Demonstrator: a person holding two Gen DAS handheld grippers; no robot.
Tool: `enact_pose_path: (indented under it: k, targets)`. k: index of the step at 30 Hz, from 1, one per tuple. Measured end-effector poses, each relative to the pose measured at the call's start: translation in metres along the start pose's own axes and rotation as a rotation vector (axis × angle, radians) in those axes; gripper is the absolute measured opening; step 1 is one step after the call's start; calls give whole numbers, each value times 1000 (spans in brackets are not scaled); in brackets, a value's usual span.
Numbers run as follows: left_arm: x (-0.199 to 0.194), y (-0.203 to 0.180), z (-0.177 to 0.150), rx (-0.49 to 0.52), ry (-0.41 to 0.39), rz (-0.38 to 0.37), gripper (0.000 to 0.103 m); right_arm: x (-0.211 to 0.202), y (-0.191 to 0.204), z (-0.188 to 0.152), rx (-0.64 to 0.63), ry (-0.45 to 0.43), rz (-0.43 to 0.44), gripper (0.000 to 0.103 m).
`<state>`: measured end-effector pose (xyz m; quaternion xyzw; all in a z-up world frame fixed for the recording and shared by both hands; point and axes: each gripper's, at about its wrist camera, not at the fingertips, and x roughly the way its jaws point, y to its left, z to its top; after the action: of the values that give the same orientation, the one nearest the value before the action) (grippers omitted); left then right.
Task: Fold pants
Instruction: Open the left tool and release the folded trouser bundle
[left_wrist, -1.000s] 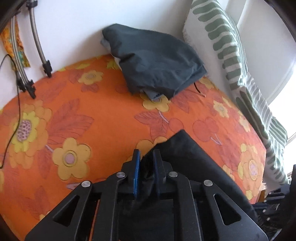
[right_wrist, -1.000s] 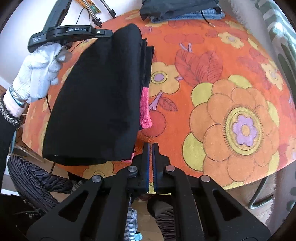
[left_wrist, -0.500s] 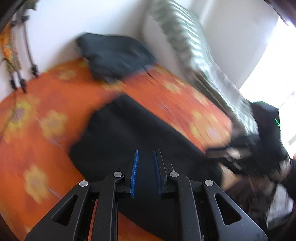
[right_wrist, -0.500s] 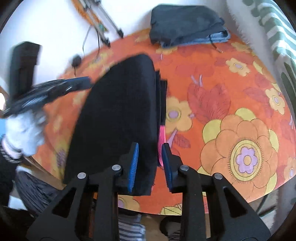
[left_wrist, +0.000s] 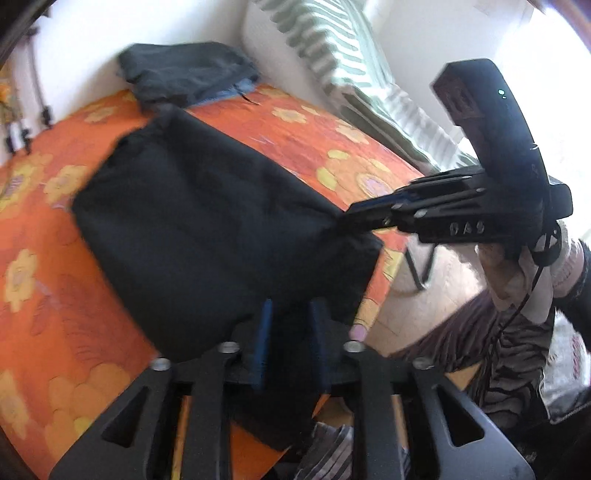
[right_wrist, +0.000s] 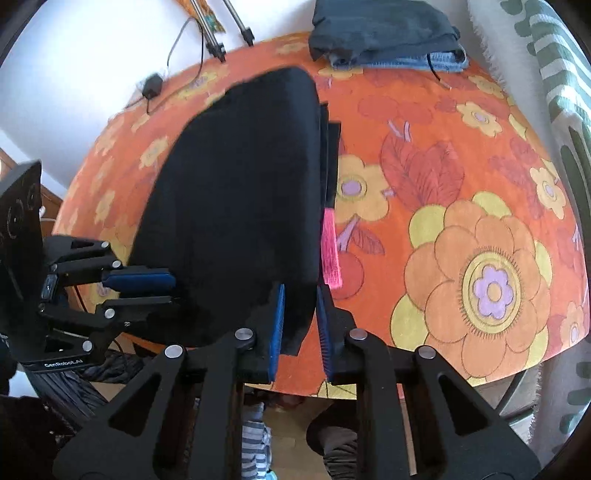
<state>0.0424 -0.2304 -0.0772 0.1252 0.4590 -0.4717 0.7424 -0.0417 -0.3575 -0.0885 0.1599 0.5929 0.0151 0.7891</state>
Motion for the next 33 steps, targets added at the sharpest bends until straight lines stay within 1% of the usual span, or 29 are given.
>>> enact_pose_path:
  k: [1,2,3,4,5,6,7,9,11,14,15,17,18,19,22,27,29,33]
  targets:
    - [-6,3,0,-8,-9,43,42,-4,-1,3,6,-30,-3,20]
    - [-12,5,-2,-11,-20,75,46,-8,-2,7,13,-56,-4,21]
    - [-18,8,-2,-16,-39,103,46,-13,-5,13,32,-93,5,26]
    - [-22,11,-1,-23,-48,125,46,-16,-7,18,47,-116,14,37]
    - [-26,15,0,-37,-58,149,46,-18,-8,24,59,-144,21,43]
    - [-28,18,0,-48,-68,165,48,-20,-9,29,65,-178,22,53]
    - [-31,23,1,-64,-79,192,50,-21,-10,36,70,-210,14,60]
    - [-33,31,2,-88,-94,231,52,-15,-7,47,63,-240,18,65]
    - [-32,43,3,-124,-104,237,53,-5,-6,56,65,-242,27,65]
    - [-26,53,8,-154,-104,247,53,13,-7,64,75,-239,16,67]
    - [-25,58,8,-167,-106,247,53,19,-8,66,73,-231,13,69]
    - [-22,71,9,-220,-101,213,53,28,-9,68,60,-215,24,77]
    - [-19,76,9,-240,-94,207,53,33,-9,69,52,-204,32,84]
    - [-16,81,10,-255,-89,204,53,39,-10,71,49,-190,37,86]
    - [-10,95,8,-307,-74,176,53,54,-13,77,57,-146,50,86]
    - [1,112,5,-396,-54,116,53,73,-14,87,27,-77,54,86]
    - [5,117,5,-421,-54,91,54,76,-15,90,27,-67,51,86]
    - [12,118,6,-437,-52,66,54,79,-16,94,16,-56,55,86]
